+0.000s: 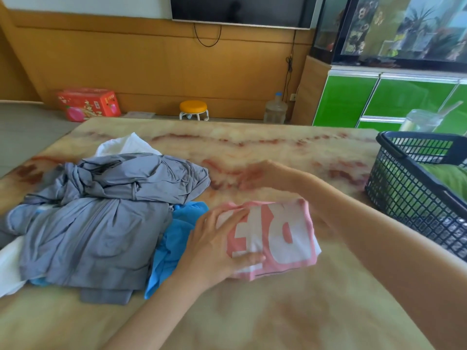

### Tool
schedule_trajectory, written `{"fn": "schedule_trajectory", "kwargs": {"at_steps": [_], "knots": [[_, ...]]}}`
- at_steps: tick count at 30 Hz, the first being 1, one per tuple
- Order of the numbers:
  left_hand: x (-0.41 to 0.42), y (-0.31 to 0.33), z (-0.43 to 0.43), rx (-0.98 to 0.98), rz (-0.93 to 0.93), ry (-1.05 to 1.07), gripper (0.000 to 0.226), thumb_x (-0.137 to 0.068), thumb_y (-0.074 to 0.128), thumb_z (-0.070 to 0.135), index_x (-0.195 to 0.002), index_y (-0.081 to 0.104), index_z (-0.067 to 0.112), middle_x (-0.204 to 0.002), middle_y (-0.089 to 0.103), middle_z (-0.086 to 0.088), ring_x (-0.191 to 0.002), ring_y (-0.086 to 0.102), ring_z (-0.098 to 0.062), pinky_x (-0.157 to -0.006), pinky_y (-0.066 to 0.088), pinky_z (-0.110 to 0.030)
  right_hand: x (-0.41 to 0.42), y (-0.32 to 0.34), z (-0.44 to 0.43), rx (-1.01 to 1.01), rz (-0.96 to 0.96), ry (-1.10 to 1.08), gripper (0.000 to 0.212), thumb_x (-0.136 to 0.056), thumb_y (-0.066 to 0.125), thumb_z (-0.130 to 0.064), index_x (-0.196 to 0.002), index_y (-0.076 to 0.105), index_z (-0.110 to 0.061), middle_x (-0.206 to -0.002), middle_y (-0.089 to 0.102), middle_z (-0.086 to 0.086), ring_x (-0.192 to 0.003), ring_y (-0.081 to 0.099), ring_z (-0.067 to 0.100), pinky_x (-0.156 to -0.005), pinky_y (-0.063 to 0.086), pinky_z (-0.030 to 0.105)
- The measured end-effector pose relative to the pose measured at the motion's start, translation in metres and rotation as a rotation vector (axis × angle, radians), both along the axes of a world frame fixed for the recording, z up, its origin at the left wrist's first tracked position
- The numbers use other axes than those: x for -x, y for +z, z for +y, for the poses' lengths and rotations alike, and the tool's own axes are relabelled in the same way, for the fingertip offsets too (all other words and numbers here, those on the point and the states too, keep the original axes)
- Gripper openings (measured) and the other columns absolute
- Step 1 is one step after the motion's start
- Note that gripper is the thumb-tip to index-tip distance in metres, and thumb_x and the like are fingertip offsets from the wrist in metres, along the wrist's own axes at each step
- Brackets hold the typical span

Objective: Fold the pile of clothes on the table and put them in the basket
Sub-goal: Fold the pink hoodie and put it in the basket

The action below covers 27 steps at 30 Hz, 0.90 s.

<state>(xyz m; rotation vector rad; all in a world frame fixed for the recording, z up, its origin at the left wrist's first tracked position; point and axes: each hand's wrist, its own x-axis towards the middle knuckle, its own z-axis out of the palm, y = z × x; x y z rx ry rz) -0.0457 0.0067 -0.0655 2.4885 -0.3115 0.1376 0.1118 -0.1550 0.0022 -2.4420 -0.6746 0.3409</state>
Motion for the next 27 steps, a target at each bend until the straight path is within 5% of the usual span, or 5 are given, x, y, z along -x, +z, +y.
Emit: {"fn": "schedule_trajectory", "kwargs": {"at_steps": [5,9,14,24,27], "knots": [[-0.010,0.005,0.002,-0.018,0.133,-0.019,0.094,-0.052,0.047,0.089,-0.135,0.013,0.063,-0.139,0.011,0.026,-0.136,0.010,-0.010,-0.113,0.022,-0.042,0.045,0.044,-0.050,-0.154,0.132,0.000,0.054,-0.082,0.047,-0.060,-0.130,0.053,-0.037,-0.132,0.054,-0.018,-0.119,0.052,0.001,-0.101,0.039,0.024],[-0.016,0.012,0.000,0.066,0.261,-0.044,0.094,-0.055,0.063,0.079,-0.136,0.021,0.058,-0.129,0.012,0.027,-0.137,0.006,-0.009,-0.116,0.017,-0.041,0.089,-0.006,-0.082,-0.142,0.297,-0.025,0.057,-0.077,0.062,-0.054,-0.129,0.038,-0.061,-0.153,0.016,-0.021,-0.137,0.022,-0.001,-0.106,0.035,0.023],[-0.024,0.016,0.003,0.146,0.398,-0.079,0.099,-0.042,0.056,0.083,-0.133,0.024,0.060,-0.129,0.011,0.025,-0.139,0.003,-0.009,-0.118,0.011,-0.042,0.106,-0.029,-0.096,-0.582,0.721,-0.132,0.068,-0.071,0.079,-0.040,-0.128,0.044,-0.058,-0.143,0.046,-0.009,-0.129,0.047,0.014,-0.103,0.042,0.043],[-0.014,0.029,0.014,0.260,0.537,-0.119,0.056,-0.073,0.061,0.066,-0.119,0.029,0.071,-0.150,-0.004,0.028,-0.144,-0.001,-0.006,-0.117,0.002,-0.050,0.104,-0.029,-0.108,-0.579,0.874,-0.081,0.075,-0.082,0.065,-0.001,-0.132,0.040,-0.051,-0.131,0.055,-0.018,-0.125,0.052,0.022,-0.100,0.044,0.049],[-0.002,0.024,0.008,0.212,0.396,0.049,0.063,-0.072,0.056,0.066,-0.128,0.027,0.064,-0.156,-0.003,0.011,-0.144,0.006,-0.014,-0.113,0.018,-0.042,0.105,-0.028,-0.109,-0.539,0.876,-0.080,0.080,-0.078,0.069,-0.005,-0.136,0.037,-0.049,-0.135,0.054,-0.003,-0.123,0.053,0.025,-0.093,0.048,0.050]]}}
